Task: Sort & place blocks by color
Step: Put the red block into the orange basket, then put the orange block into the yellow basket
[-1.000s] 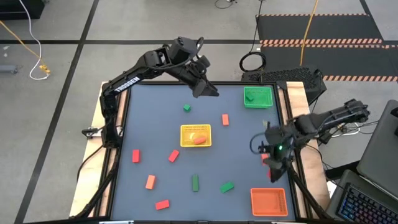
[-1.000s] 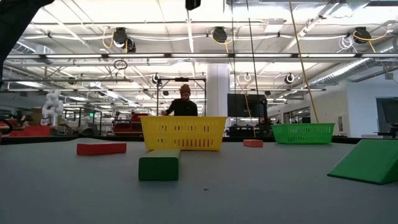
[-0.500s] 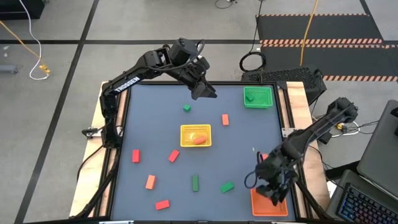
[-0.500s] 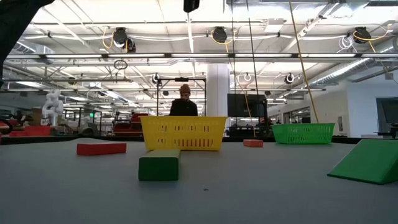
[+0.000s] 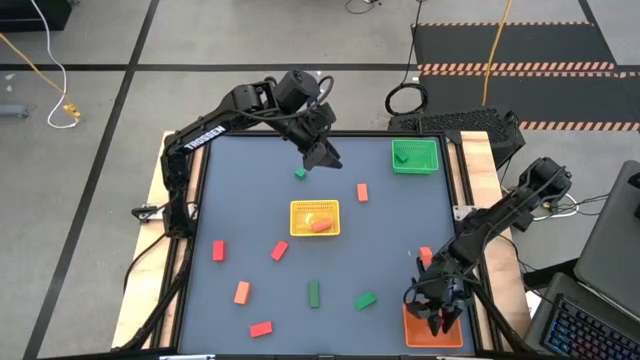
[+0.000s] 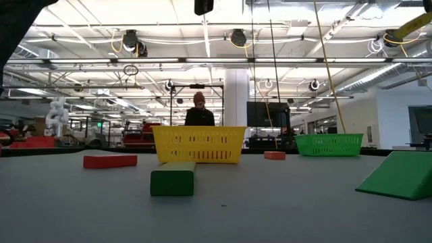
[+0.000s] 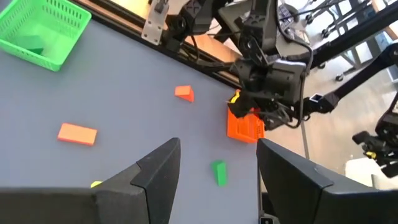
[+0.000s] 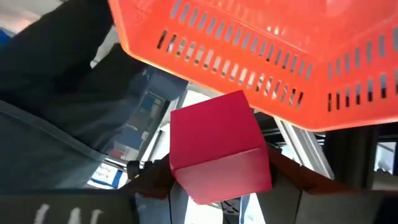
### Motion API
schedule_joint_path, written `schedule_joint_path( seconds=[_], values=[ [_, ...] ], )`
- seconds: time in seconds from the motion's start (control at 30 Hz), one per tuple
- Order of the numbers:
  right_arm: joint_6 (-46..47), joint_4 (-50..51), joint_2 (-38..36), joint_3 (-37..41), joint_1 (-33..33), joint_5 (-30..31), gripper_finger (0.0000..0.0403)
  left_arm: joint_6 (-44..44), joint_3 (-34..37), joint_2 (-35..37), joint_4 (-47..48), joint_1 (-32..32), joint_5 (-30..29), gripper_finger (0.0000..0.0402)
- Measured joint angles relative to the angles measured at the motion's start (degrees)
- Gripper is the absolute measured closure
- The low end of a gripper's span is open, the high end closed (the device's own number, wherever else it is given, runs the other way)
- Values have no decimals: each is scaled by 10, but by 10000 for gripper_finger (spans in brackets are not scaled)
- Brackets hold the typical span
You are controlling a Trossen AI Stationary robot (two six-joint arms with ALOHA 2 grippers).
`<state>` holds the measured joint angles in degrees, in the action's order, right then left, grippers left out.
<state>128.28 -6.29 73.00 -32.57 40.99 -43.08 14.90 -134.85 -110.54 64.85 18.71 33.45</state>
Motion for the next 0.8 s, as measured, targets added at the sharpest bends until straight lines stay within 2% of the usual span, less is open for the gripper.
schedule_joint_path(
  seconds=[0.47, 0.67, 0.8],
  values=[
    [-80, 6, -4, 4, 0, -2, 188, 3, 0, 0, 1, -2, -7, 188],
    [-96, 6, -33, 4, -6, 1, 188, 18, 0, 0, 1, -2, -46, 188],
    [-96, 51, -85, 4, -15, 36, 198, 34, 0, 0, 0, -5, -80, 188]
  ],
)
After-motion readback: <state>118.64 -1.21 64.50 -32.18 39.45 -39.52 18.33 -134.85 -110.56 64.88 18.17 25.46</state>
